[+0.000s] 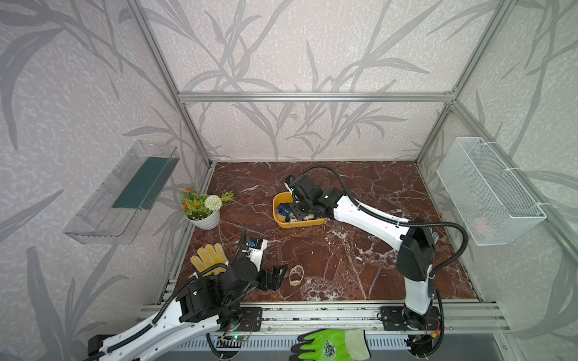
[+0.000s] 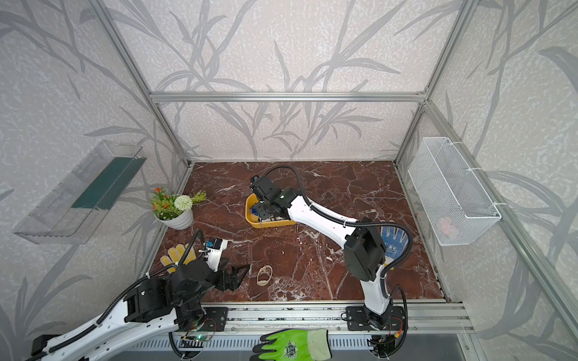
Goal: Put the watch into the storage box
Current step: Place the watch in the storage box.
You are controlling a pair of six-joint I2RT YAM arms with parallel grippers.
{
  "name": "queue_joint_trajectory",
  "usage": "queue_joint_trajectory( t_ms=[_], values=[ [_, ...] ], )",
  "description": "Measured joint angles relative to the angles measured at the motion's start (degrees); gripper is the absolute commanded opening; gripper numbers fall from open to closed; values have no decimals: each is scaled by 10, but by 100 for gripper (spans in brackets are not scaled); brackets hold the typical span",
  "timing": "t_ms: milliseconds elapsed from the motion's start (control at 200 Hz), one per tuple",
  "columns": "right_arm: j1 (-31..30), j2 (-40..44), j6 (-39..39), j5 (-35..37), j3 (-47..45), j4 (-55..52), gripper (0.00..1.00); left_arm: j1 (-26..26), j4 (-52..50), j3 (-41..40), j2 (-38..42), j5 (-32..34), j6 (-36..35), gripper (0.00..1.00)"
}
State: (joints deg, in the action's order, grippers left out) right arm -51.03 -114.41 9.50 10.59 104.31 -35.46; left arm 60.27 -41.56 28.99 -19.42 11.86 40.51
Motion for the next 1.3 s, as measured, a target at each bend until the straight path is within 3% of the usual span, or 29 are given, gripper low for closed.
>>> queue_joint_trajectory(
  t_ms=[330,655,855,1300],
  values=[
    [7,-120,-27,-31,181,-39,9,0,0,0,8,5,0,99],
    [8,-145,-45,-42,296,-91,9,0,0,0,8,8,0,99],
    [10,-144,-49,-42,286,-99,9,0,0,0,8,13,0,99],
    [34,-139,-35,-45,123,-49,10,0,0,0,8,17,0,99]
  ],
)
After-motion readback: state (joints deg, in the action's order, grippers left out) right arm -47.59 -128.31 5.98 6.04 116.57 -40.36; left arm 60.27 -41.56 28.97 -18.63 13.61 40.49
